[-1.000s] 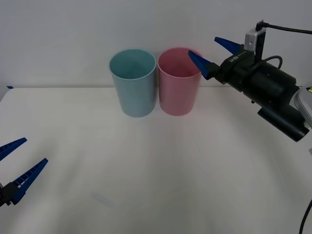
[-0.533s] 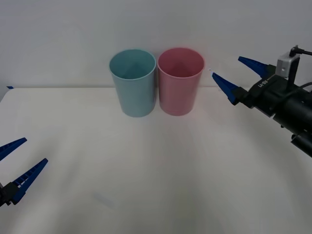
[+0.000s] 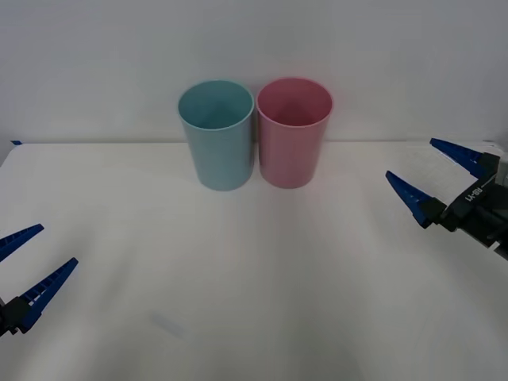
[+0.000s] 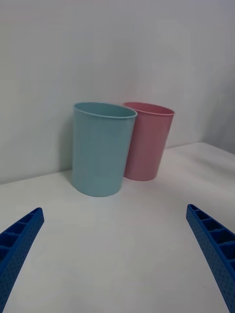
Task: Grasp the object on the table and drop it into the matching bin: aluminum can to the light blue bin, PET bottle to the pink bin.
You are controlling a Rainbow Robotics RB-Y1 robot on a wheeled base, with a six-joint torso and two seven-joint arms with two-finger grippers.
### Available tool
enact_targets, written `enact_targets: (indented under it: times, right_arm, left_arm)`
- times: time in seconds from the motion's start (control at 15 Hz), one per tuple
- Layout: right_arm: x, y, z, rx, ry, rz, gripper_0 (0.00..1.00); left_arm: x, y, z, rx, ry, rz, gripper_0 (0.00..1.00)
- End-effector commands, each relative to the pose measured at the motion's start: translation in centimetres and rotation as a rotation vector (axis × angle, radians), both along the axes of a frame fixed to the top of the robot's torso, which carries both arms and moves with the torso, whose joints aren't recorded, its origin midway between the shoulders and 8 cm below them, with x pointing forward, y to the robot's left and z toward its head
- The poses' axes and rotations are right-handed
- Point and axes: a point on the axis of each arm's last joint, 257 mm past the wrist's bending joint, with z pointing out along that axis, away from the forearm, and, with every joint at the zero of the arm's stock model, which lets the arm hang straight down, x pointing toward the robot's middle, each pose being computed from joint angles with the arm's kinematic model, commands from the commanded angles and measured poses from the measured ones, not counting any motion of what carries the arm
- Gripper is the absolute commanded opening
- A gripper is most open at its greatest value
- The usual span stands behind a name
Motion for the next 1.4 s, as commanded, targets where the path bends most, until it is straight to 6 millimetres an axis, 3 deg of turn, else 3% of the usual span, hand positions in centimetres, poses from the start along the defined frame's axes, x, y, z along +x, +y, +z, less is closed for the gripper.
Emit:
enact_targets:
  times: [0.07, 0.33, 0.8, 1.2, 1.4]
  right_arm:
    - [-1.8, -1.3, -2.0, -0.029, 0.008, -0.018, 1.00]
    - [-5.6, -2.9, -5.1, -0.036, 0.055, -0.015, 1.00]
    - [-11.7, -4.3, -7.2, -0.020, 0.119, 0.045, 1.00]
    - [-15.2, -5.5, -9.9, 0.015, 0.195, 0.001, 1.00]
    - [-15.6, -5.7, -10.1, 0.012, 0.203, -0.003, 1.00]
  left_arm:
    - [0.0, 0.0, 0.0, 0.000, 0.000, 0.000, 1.00]
    - [0.0, 0.0, 0.0, 0.000, 0.000, 0.000, 1.00]
    - [0.0, 0.0, 0.0, 0.000, 0.000, 0.000, 1.00]
    - [0.0, 0.0, 0.0, 0.000, 0.000, 0.000, 1.00]
    - [0.0, 0.0, 0.0, 0.000, 0.000, 0.000, 1.00]
